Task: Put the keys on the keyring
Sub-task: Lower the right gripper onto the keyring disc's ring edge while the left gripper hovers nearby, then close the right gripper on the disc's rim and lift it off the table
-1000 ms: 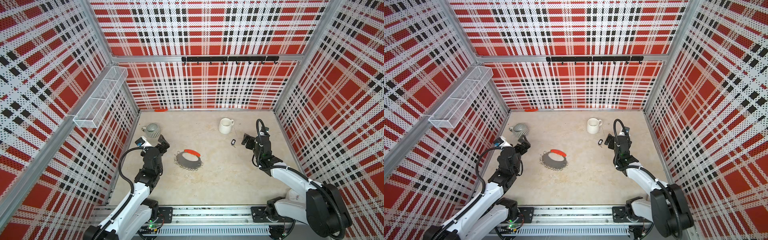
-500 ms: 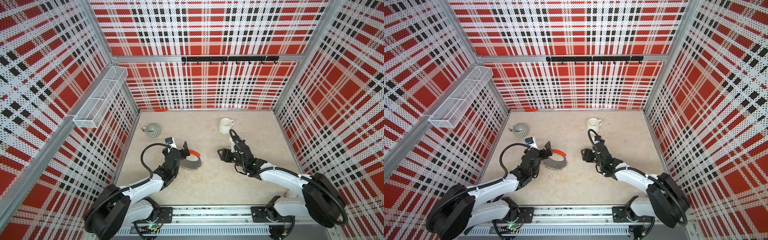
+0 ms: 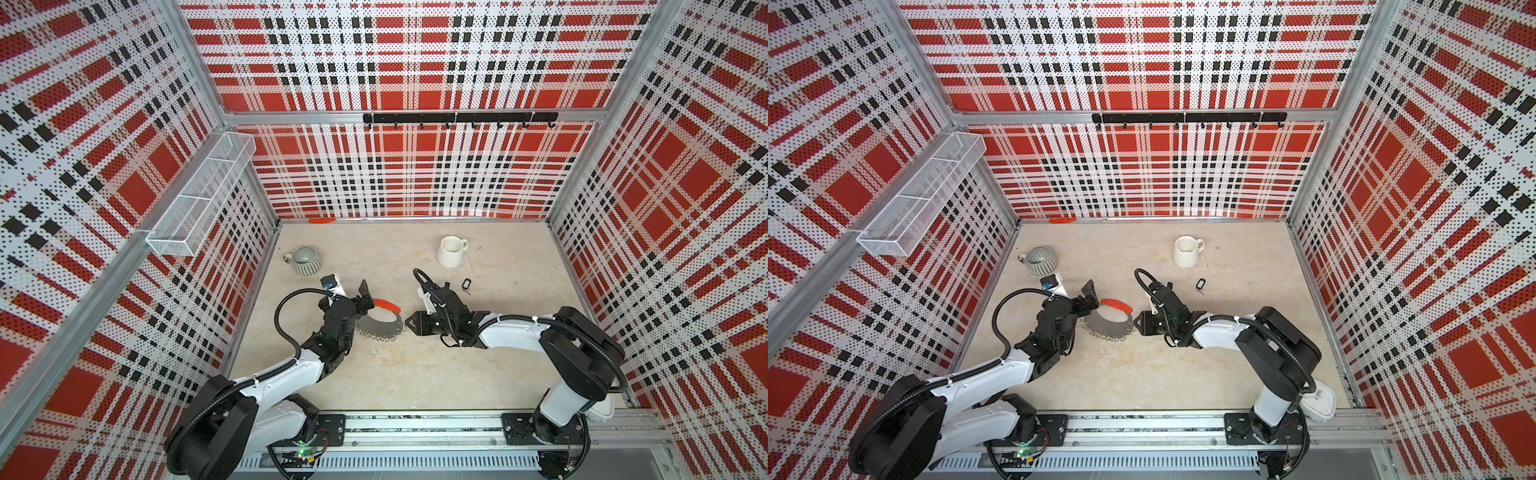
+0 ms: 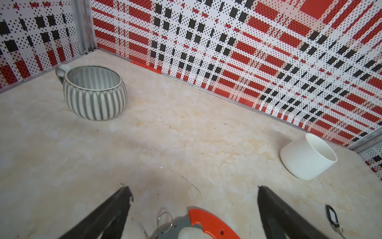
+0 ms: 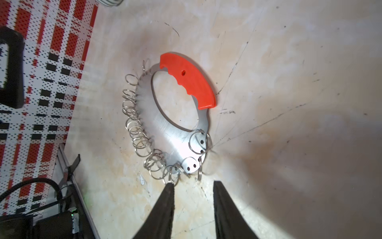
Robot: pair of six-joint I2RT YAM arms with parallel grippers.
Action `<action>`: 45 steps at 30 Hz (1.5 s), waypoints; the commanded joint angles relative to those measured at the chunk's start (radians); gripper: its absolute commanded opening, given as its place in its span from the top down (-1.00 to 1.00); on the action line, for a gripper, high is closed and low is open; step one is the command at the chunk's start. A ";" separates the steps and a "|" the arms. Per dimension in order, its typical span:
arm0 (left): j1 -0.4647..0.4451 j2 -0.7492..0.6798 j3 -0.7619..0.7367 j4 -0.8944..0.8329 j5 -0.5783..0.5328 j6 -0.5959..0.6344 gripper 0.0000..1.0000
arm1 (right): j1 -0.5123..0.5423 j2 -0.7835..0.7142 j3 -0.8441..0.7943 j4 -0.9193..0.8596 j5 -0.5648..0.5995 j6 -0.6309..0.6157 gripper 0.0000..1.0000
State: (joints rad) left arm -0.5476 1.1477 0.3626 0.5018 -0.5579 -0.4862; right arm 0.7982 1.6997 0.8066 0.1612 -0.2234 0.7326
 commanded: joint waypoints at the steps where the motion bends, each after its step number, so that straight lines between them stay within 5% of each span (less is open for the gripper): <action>1: -0.001 0.004 -0.003 0.020 -0.001 -0.003 -0.96 | 0.010 0.028 0.053 -0.042 -0.033 -0.048 0.39; 21: 0.003 0.059 0.016 0.026 0.030 -0.006 -0.96 | 0.024 0.104 0.090 -0.090 -0.028 -0.103 0.34; 45: 0.002 0.039 0.009 0.033 0.052 -0.009 -1.00 | 0.043 0.156 0.138 -0.104 -0.010 -0.118 0.65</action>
State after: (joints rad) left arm -0.5476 1.2034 0.3626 0.5091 -0.5121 -0.4934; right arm 0.8314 1.8400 0.9268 0.0692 -0.2478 0.6220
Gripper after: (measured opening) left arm 0.998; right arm 0.176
